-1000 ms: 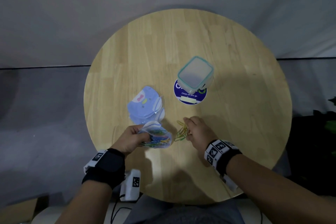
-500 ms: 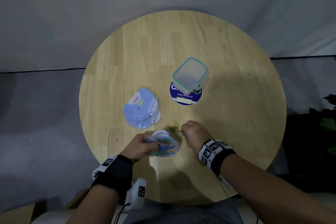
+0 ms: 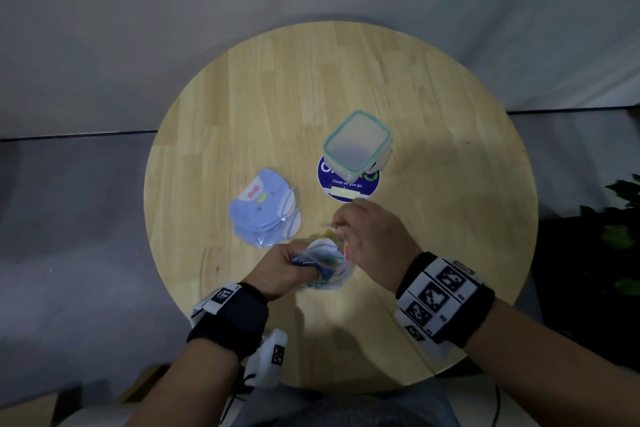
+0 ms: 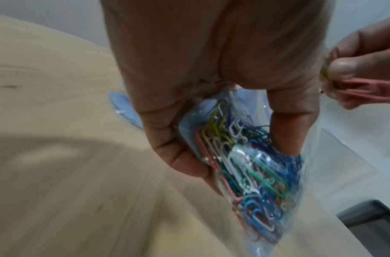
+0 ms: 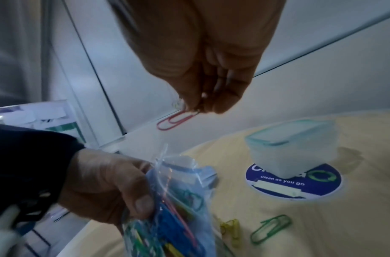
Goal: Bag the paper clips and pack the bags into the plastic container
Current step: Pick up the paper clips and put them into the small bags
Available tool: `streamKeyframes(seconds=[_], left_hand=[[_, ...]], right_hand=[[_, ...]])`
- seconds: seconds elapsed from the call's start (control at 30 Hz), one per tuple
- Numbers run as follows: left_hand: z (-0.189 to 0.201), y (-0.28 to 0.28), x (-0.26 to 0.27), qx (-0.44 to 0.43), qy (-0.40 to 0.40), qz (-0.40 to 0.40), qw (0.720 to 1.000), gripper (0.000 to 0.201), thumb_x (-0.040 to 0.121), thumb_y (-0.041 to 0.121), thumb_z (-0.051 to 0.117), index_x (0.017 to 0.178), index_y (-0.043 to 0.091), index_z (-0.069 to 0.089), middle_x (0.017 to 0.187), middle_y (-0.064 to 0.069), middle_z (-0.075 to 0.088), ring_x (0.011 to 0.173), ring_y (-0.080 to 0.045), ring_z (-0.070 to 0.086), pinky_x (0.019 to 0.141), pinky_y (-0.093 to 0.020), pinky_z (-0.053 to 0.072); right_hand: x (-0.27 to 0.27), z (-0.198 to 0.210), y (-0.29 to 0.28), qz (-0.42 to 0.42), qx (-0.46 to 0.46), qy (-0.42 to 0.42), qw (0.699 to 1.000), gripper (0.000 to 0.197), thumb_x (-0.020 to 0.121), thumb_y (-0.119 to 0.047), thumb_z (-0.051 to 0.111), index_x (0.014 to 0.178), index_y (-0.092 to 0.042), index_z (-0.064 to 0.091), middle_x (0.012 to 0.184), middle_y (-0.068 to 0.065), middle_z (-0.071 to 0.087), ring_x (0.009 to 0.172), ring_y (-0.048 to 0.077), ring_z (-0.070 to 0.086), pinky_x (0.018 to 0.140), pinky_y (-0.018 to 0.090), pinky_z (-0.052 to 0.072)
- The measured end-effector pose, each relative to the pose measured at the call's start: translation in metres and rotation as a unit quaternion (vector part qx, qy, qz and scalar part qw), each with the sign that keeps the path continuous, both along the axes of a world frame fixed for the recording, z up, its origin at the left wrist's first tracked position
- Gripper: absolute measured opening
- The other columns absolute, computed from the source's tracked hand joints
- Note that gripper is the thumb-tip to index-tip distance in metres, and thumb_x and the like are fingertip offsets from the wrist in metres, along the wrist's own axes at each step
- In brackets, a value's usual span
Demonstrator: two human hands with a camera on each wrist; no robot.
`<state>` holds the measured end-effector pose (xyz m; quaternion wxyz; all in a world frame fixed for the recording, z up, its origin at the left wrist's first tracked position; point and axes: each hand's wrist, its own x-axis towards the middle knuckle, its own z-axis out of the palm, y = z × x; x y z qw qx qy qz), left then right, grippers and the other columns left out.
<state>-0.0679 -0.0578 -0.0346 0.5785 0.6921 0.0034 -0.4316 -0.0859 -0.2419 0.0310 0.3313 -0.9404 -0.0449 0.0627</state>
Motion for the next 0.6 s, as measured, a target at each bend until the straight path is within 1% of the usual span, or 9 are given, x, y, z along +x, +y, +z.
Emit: streamKeyframes(seconds=[0.07, 0.13, 0.2, 0.27, 0.3, 0.4, 0.43, 0.5, 0.6], left_hand=[[0.003, -0.004, 0.0, -0.007, 0.008, -0.006, 1.0, 0.04, 0.055, 0.021, 0.074, 0.093, 0.01, 0.074, 0.09, -0.012, 0.073, 0.083, -0.017, 0.067, 0.078, -0.034, 0.053], [0.009, -0.008, 0.001, -0.015, 0.016, -0.006, 1.0, 0.031, 0.062, 0.01, 0.072, 0.093, 0.01, 0.073, 0.082, -0.002, 0.075, 0.076, -0.012, 0.069, 0.07, -0.024, 0.054], [0.014, -0.012, 0.002, -0.022, 0.02, -0.006, 1.0, 0.025, 0.071, 0.0, 0.07, 0.095, 0.008, 0.071, 0.072, 0.008, 0.074, 0.066, -0.005, 0.067, 0.06, -0.015, 0.049], [0.015, -0.013, 0.002, -0.019, 0.022, -0.002, 1.0, 0.025, 0.078, -0.01, 0.065, 0.096, 0.007, 0.068, 0.065, 0.011, 0.071, 0.058, 0.0, 0.064, 0.053, -0.012, 0.046], [0.016, -0.014, 0.003, -0.018, 0.022, 0.001, 1.0, 0.025, 0.078, -0.01, 0.066, 0.096, 0.008, 0.068, 0.064, 0.011, 0.071, 0.057, 0.0, 0.062, 0.052, -0.012, 0.046], [0.014, -0.013, 0.003, -0.015, 0.023, 0.018, 0.999, 0.025, 0.067, 0.007, 0.07, 0.09, 0.014, 0.071, 0.067, 0.007, 0.07, 0.057, -0.006, 0.061, 0.05, -0.016, 0.046], [0.014, -0.013, 0.004, -0.013, 0.023, 0.024, 0.999, 0.023, 0.066, 0.007, 0.07, 0.088, 0.014, 0.071, 0.065, 0.006, 0.069, 0.056, -0.006, 0.06, 0.05, -0.016, 0.045], [0.012, -0.014, 0.004, -0.015, 0.02, 0.029, 0.999, 0.022, 0.073, -0.006, 0.069, 0.091, 0.006, 0.07, 0.06, 0.008, 0.068, 0.053, -0.002, 0.06, 0.049, -0.013, 0.045], [0.009, -0.014, 0.002, -0.015, 0.018, 0.016, 1.0, 0.025, 0.078, -0.017, 0.06, 0.095, 0.0, 0.067, 0.057, 0.012, 0.067, 0.053, 0.004, 0.059, 0.05, -0.009, 0.043]], right_hand=[[0.008, -0.004, 0.004, -0.026, 0.004, -0.057, 0.998, 0.012, 0.083, -0.012, 0.05, 0.082, -0.007, 0.061, 0.078, 0.01, 0.062, 0.072, 0.026, 0.059, 0.063, 0.029, 0.047], [0.01, -0.011, 0.008, -0.032, 0.013, -0.077, 0.996, 0.018, 0.085, -0.016, 0.046, 0.084, -0.007, 0.062, 0.078, 0.01, 0.062, 0.072, 0.027, 0.061, 0.062, 0.035, 0.052], [0.008, -0.016, 0.01, -0.04, 0.026, -0.095, 0.994, 0.015, 0.086, -0.014, 0.047, 0.088, -0.007, 0.06, 0.08, 0.011, 0.061, 0.073, 0.029, 0.061, 0.061, 0.037, 0.053], [0.005, -0.017, 0.01, -0.058, 0.035, -0.121, 0.99, 0.009, 0.087, -0.01, 0.049, 0.088, -0.008, 0.058, 0.079, 0.011, 0.06, 0.072, 0.029, 0.06, 0.062, 0.038, 0.052], [0.003, -0.017, 0.009, -0.068, 0.035, -0.138, 0.988, 0.009, 0.088, -0.01, 0.05, 0.087, -0.008, 0.058, 0.079, 0.011, 0.061, 0.072, 0.028, 0.06, 0.063, 0.036, 0.052], [-0.003, -0.017, 0.007, -0.063, 0.019, -0.165, 0.984, 0.012, 0.087, -0.01, 0.05, 0.086, -0.005, 0.062, 0.078, 0.011, 0.062, 0.075, 0.024, 0.057, 0.066, 0.031, 0.049], [-0.008, -0.017, 0.006, -0.048, 0.008, -0.16, 0.986, 0.014, 0.086, -0.011, 0.05, 0.087, -0.006, 0.063, 0.078, 0.01, 0.063, 0.076, 0.023, 0.056, 0.067, 0.031, 0.048], [-0.017, -0.017, 0.006, -0.021, -0.015, -0.125, 0.992, 0.017, 0.084, -0.016, 0.05, 0.086, -0.009, 0.065, 0.078, 0.007, 0.065, 0.073, 0.024, 0.056, 0.064, 0.033, 0.049], [-0.02, -0.014, 0.002, -0.022, 0.017, -0.029, 0.999, 0.021, 0.081, -0.024, 0.051, 0.084, -0.013, 0.068, 0.079, 0.005, 0.068, 0.072, 0.026, 0.062, 0.064, 0.035, 0.053]])
